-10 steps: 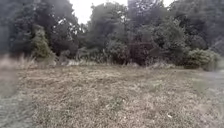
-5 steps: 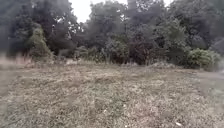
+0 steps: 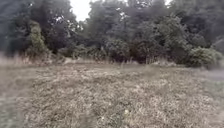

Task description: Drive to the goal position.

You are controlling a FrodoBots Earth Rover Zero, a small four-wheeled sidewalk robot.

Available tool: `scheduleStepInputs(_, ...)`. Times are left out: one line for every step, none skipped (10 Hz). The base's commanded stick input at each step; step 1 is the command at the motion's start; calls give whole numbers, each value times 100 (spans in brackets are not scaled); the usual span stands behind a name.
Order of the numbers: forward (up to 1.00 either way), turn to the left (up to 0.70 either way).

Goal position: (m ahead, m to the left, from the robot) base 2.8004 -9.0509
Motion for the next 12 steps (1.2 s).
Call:
scheduleStepInputs(45,0)
scheduleStepInputs(45,0)
scheduleStepInputs(45,0)
scheduleStepInputs(45,0)
scheduleStepInputs(45,0)
scheduleStepInputs(45,0)
scheduleStepInputs(45,0)
scheduleStepInputs(45,0)
scheduleStepInputs(45,0)
scheduleStepInputs(45,0)
scheduleStepInputs(45,0)
scheduleStepInputs(45,0)
